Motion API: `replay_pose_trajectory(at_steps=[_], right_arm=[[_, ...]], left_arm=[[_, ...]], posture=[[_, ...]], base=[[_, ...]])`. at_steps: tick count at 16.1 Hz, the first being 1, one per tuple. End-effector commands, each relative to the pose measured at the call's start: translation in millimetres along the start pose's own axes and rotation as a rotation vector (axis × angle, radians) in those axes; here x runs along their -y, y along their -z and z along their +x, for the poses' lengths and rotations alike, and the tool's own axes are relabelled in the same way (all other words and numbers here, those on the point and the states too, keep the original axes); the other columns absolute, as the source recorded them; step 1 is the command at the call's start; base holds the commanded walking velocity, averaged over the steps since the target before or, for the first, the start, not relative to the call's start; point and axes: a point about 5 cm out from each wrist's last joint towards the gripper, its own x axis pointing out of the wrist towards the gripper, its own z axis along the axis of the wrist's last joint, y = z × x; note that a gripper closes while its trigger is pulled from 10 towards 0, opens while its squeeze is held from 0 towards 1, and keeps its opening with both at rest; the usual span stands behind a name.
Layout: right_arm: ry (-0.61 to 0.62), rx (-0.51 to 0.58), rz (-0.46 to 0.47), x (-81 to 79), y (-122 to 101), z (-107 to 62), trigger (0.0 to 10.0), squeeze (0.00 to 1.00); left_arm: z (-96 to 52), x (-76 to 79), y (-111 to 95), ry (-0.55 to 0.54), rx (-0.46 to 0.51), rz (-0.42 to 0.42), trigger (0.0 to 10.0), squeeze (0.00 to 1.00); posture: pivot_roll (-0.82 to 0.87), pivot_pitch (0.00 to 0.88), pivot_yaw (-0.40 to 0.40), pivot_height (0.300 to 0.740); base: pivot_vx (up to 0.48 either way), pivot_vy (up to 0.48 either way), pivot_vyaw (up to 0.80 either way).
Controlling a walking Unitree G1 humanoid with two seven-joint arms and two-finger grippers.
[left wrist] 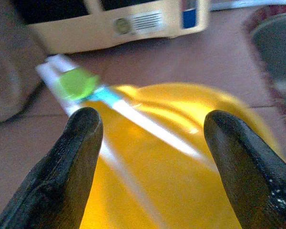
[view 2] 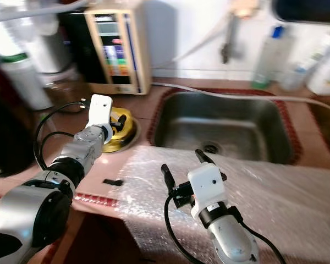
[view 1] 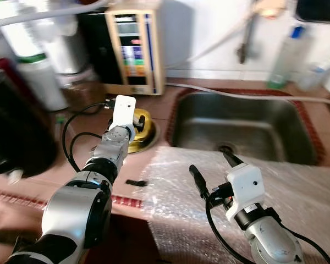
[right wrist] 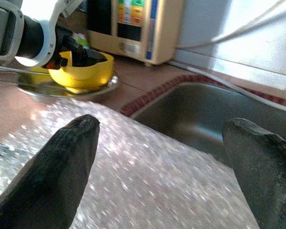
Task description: Kitchen organization
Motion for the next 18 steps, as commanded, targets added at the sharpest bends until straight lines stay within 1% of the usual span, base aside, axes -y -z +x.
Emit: replay_pose_trajectory(at_steps=[1,4,6,7,8,10,12,13,15,18], right_arm=[[-0.004,0.016,0.001,1.1,-4.6,-0.6,10.0,0.00],[-0.013,0.017,-0.009,2.1,-5.4,-0.4,10.0,0.00],[-0.018,0.016,-0.011,1.0,-5.9,-1.0,10.0,0.00],[-0.019,0.015,-0.014,0.9,-5.9,-0.9,10.0,0.00],[-0.019,0.015,-0.017,0.7,-5.9,-0.8,10.0,0.00],[-0.021,0.015,-0.023,1.4,-6.2,0.0,10.0,0.00],[-0.023,0.018,-0.027,2.5,-6.7,1.4,10.0,0.00],[-0.023,0.018,-0.027,2.4,-6.7,1.5,10.0,0.00],[-0.029,0.018,-0.026,1.7,-6.8,2.4,10.0,0.00],[-0.030,0.015,-0.025,0.8,-6.2,2.7,10.0,0.00]], left_arm=[[-0.4,-4.7,5.3,-0.023,-0.017,0.004,10.0,1.00],[-0.3,-5.9,3.8,-0.042,-0.009,-0.001,10.0,1.00],[-0.3,-6.6,2.5,-0.055,-0.003,0.012,10.0,1.00],[-0.3,-7.3,2.6,-0.060,-0.004,0.025,10.0,0.40],[-0.3,-8.3,3.3,-0.059,-0.009,0.035,10.0,0.00],[-0.4,-12.7,6.8,-0.073,-0.037,0.042,10.0,0.00],[-0.9,-10.1,14.3,-0.030,-0.093,0.021,10.0,0.00],[-1.0,-8.8,15.6,-0.019,-0.102,0.020,10.0,0.00],[-0.9,2.7,14.7,0.053,-0.116,0.005,10.0,0.00],[-1.1,15.3,11.7,0.111,-0.117,0.034,10.0,0.00]], posture=[[-0.07,0.000,0.096,0.740],[-0.07,0.000,0.095,0.740],[-0.07,0.000,0.091,0.740],[-0.07,0.000,0.092,0.740],[-0.07,0.000,0.095,0.740],[-0.07,0.000,0.096,0.740],[-0.07,0.000,0.094,0.740],[-0.07,0.000,0.094,0.740],[-0.06,0.000,0.095,0.740],[-0.07,0.000,0.105,0.740]], base=[[0.000,0.000,-0.72],[0.000,0.000,0.00],[0.000,0.000,0.00],[0.000,0.000,0.00],[0.000,0.000,0.00],[0.000,0.000,0.00],[0.000,0.000,0.00],[0.000,0.000,0.00],[0.000,0.000,0.00],[0.000,0.000,0.00]])
